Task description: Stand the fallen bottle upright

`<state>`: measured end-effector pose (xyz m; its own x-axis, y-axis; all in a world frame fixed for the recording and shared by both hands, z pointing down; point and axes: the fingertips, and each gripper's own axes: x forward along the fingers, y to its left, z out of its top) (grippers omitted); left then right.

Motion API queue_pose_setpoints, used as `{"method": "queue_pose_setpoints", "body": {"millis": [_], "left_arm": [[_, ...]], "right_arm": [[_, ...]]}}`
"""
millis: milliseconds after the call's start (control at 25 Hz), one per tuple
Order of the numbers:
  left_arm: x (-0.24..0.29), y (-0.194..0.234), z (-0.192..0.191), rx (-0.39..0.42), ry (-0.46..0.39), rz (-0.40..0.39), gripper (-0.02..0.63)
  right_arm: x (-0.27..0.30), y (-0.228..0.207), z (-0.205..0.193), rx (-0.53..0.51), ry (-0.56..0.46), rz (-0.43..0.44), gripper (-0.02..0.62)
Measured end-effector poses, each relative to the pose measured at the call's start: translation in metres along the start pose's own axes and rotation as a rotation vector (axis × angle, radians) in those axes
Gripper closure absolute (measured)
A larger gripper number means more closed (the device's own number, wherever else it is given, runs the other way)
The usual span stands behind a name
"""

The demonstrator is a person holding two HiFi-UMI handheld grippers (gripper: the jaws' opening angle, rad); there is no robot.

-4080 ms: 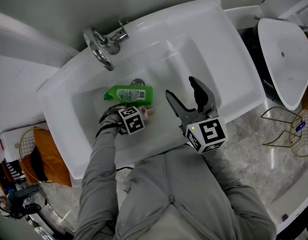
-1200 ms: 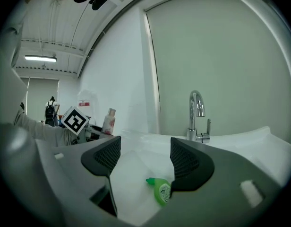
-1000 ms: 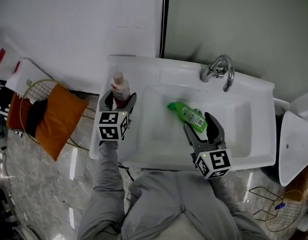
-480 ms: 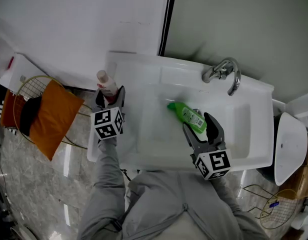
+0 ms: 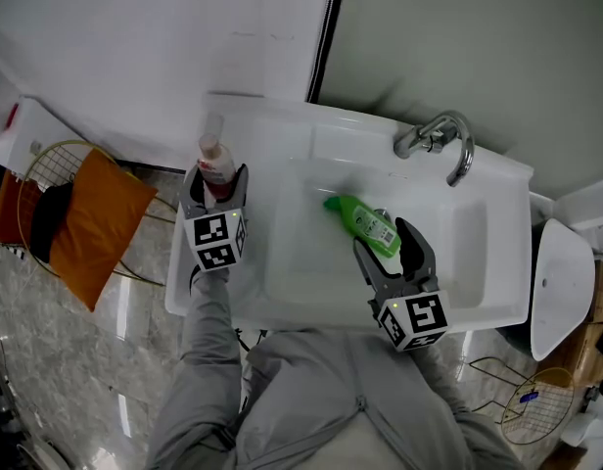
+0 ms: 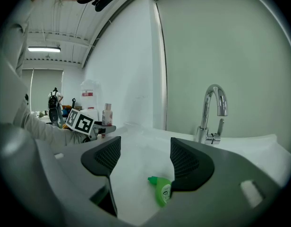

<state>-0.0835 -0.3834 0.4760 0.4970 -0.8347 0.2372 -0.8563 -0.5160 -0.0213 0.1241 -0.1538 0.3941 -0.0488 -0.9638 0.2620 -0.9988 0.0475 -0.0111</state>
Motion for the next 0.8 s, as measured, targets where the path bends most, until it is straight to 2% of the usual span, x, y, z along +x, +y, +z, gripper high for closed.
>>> {"method": "queue_pose_setpoints", "body": {"millis": [240,480,800], "left_arm": [[-0.005,-0.001,-0.002,0.006,-0.026,-0.006,0.21],[-0.007,-0.002,-0.011,0.012,0.024,-0.019,0.21],[-0.015,0.0,-0.005,0.015,0.028,-0.007,0.207]], "right_arm": [[-0.002,0.001,-0.004,0.008,0.002,0.004,0.267],[-0.005,0.001,-0.006,0.013,0.002,0.011,0.267],[-0.008,-0.005,-0.011,0.012,0.018,0.022,0.267]]}}
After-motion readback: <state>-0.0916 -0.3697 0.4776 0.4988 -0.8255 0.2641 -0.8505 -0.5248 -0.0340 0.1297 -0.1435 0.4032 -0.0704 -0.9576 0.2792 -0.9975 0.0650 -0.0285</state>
